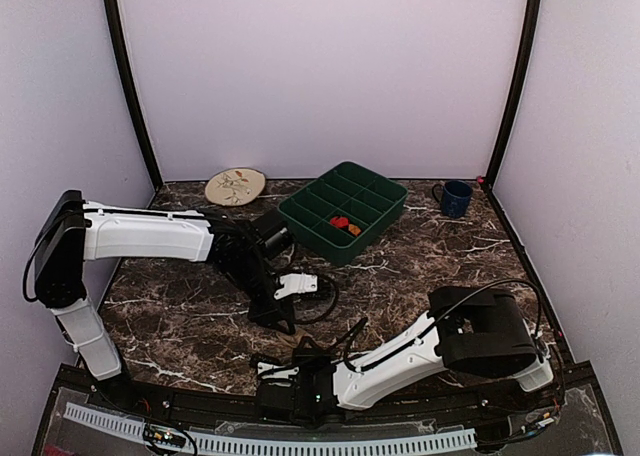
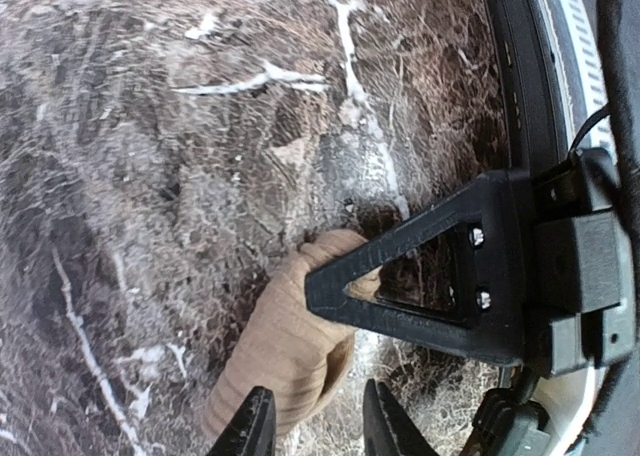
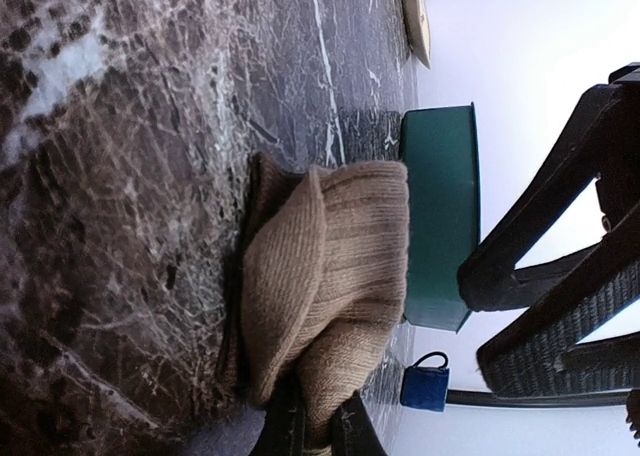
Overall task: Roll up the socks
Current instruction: Roll the sock at the center of the board.
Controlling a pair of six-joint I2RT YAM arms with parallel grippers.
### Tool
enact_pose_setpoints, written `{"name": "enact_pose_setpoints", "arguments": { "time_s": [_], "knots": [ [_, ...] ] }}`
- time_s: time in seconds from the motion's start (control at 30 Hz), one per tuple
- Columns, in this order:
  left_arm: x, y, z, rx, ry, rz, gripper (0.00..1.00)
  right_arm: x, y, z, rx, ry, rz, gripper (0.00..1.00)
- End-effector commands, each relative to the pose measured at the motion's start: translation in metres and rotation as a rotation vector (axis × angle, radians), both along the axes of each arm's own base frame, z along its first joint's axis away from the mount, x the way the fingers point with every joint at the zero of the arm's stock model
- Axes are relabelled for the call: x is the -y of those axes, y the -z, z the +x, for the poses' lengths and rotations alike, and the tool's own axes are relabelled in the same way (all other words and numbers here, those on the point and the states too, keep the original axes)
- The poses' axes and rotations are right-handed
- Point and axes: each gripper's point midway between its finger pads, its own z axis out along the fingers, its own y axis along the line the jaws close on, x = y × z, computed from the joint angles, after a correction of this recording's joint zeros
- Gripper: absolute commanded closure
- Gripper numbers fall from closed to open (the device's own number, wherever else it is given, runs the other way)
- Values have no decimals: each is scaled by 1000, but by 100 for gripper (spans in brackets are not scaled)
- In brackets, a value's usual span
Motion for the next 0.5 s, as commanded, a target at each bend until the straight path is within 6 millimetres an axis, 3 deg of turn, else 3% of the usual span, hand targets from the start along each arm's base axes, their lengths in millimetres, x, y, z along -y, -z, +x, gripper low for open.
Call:
{"name": "enact_pose_setpoints", "arguments": {
  "time_s": [0.0, 0.23, 0.47],
  "knots": [
    [-3, 15, -6, 10, 65, 24, 66, 16, 28, -7, -52, -36, -110, 100],
    [-1, 26, 7, 86, 84, 44, 66, 20, 30, -7, -52, -41, -115, 100],
    [10, 24, 19, 130, 96, 24, 66, 20, 28, -7, -42, -61, -118, 100]
  ]
}}
